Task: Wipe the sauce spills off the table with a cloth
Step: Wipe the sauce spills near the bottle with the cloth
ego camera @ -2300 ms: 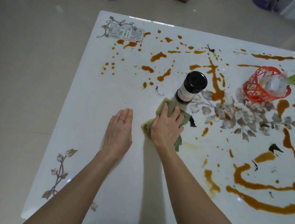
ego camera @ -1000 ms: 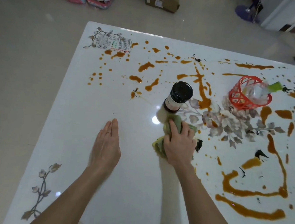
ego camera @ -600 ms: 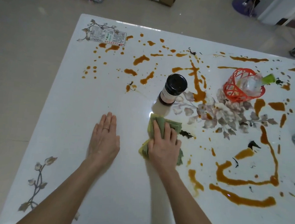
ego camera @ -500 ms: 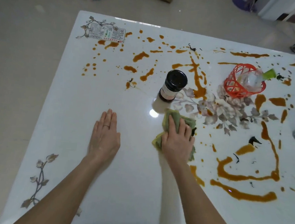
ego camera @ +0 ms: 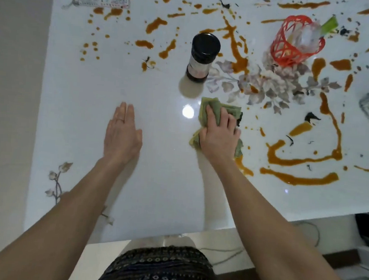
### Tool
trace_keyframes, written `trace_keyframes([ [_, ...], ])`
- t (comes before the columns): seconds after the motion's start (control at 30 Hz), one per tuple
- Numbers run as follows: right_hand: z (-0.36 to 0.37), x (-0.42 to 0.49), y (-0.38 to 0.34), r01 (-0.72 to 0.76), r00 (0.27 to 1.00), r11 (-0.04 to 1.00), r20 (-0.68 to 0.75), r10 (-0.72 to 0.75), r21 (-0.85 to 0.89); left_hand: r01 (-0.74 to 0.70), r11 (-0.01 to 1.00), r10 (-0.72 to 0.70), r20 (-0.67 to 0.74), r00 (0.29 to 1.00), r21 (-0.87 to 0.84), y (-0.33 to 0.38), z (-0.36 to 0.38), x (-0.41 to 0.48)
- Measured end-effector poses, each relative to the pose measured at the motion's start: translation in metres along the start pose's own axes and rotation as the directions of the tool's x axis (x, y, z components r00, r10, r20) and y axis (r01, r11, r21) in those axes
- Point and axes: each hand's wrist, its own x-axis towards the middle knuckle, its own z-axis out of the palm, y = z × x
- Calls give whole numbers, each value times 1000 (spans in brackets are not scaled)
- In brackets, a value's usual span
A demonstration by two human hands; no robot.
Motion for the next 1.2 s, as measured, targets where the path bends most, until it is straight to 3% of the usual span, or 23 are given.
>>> trace_keyframes([
  [0.1, 6, -20, -24, -103, 994, 994, -31, 104, 32, -41, 999, 40, -31, 999, -26, 5, 5, -18],
  [0.23, 3, -76, -29, 55, 998, 998, 8, -56, 41, -121, 992, 120, -18, 993, -43, 25, 22, -40],
  [0.33, 1, -61, -8, 137, 989, 990, 41, -139, 34, -153, 987, 153, -4, 988, -49, 38, 29, -53],
  [0.57, -8, -46, -31, -142, 987, 984, 94, 132, 110, -143, 990, 143, -12, 990, -18, 24, 30, -73],
  [0.67, -1, -92, -56, -9, 999, 990, 36, 4, 143, -137, 990, 137, -15, 990, -24, 23, 32, -79],
  [0.77, 1, -94, -32, 233, 970, 964, 45, -241, 128, -155, 988, 155, -14, 988, -21, 27, 35, -83],
  [0.8, 2, -84, -20, 258, 964, 960, 30, -263, 111, -162, 987, 162, -12, 987, -18, 28, 35, -84],
  [0.93, 1, -49, 3, 42, 999, 996, -36, -39, 79, -176, 984, 176, -30, 984, -29, 31, 38, -87],
  [1.03, 2, -71, -17, -46, 998, 991, -43, 52, 126, -183, 981, 181, -47, 982, -56, 35, 43, -94],
  [1.1, 5, -105, -25, 11, 998, 986, -65, 0, 167, -189, 980, 186, -52, 981, -66, 41, 48, -98],
  [1.2, 10, -126, -1, 239, 970, 964, -72, -231, 118, -212, 974, 210, -42, 977, -74, 54, 53, -104],
])
